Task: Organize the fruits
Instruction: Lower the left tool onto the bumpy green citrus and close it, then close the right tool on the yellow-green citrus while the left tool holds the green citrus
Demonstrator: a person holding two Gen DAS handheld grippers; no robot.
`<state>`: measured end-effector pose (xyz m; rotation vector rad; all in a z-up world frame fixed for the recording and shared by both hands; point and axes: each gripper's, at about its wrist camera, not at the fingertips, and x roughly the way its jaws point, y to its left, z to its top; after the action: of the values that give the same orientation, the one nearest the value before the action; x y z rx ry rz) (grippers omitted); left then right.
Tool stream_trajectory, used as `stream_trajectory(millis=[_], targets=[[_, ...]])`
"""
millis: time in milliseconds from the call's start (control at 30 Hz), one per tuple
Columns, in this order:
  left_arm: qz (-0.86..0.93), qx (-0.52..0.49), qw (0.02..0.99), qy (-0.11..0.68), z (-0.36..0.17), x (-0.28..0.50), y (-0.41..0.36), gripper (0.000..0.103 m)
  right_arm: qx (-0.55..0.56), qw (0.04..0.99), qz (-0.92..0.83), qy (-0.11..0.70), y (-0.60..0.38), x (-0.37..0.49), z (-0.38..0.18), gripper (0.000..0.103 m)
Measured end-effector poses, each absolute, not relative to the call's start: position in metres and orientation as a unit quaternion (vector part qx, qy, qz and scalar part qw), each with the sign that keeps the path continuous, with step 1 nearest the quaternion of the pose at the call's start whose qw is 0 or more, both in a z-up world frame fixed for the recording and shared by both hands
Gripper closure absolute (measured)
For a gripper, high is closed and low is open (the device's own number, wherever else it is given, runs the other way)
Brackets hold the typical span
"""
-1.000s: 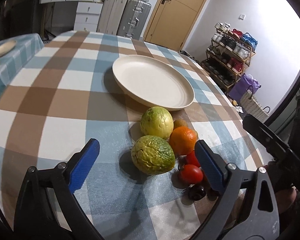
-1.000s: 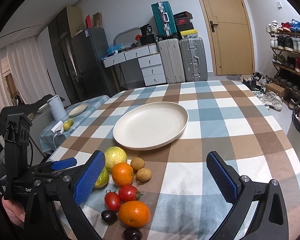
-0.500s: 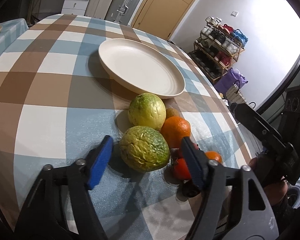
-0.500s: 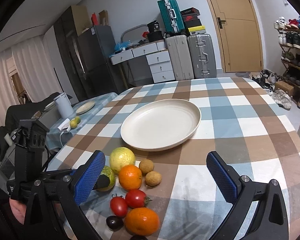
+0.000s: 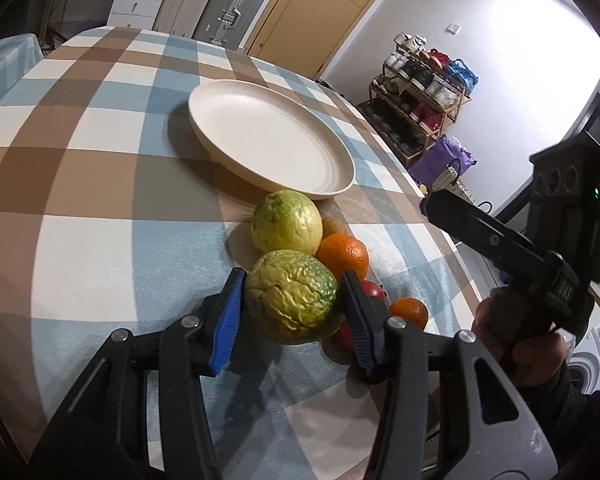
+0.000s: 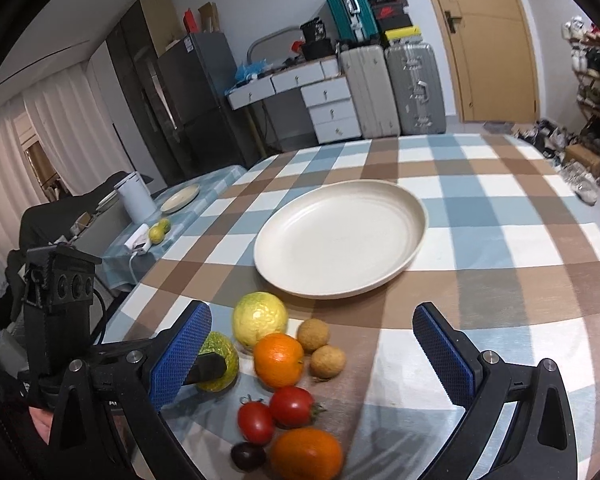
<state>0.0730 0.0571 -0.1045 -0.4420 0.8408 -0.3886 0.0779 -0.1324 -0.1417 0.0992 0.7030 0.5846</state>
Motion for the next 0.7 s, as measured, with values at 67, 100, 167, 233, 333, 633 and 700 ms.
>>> stream_trajectory(millis=[67, 100, 167, 233, 333, 633, 700], targets=[[-0.186, -0.218, 0.870, 0.401, -0.104, 0.075, 0.065, 0.058, 0.047, 0.890, 0.292, 0.348, -0.126, 0.083, -0.141, 0.000], [-0.186, -0.220, 0.871, 0.398, -0.103, 0.071, 0.068, 0.058, 0.044, 0.887, 0.297, 0.352, -0.123, 0.086, -0.140, 0.000], [-0.182, -0.221, 0.873, 0.395, -0.101, 0.071, 0.075, 0.058, 0.037, 0.879, 0.307, 0.362, -0.114, 0.091, -0.140, 0.000], [-0.176, -0.223, 0.875, 0.392, -0.100, 0.069, 0.083, 0.058, 0.028, 0.870, 0.317, 0.377, -0.103, 0.097, -0.141, 0.000], [-0.160, -0.225, 0.879, 0.388, -0.096, 0.064, 0.095, 0.058, 0.014, 0.852, 0.330, 0.406, -0.086, 0.107, -0.145, 0.002], [-0.120, -0.238, 0.879, 0.394, -0.098, 0.070, 0.127, 0.058, -0.062, 0.827, 0.339, 0.444, -0.038, 0.118, -0.166, 0.016], [-0.113, -0.237, 0.881, 0.394, -0.099, 0.066, 0.129, 0.058, -0.080, 0.825, 0.339, 0.445, -0.032, 0.116, -0.168, 0.017]])
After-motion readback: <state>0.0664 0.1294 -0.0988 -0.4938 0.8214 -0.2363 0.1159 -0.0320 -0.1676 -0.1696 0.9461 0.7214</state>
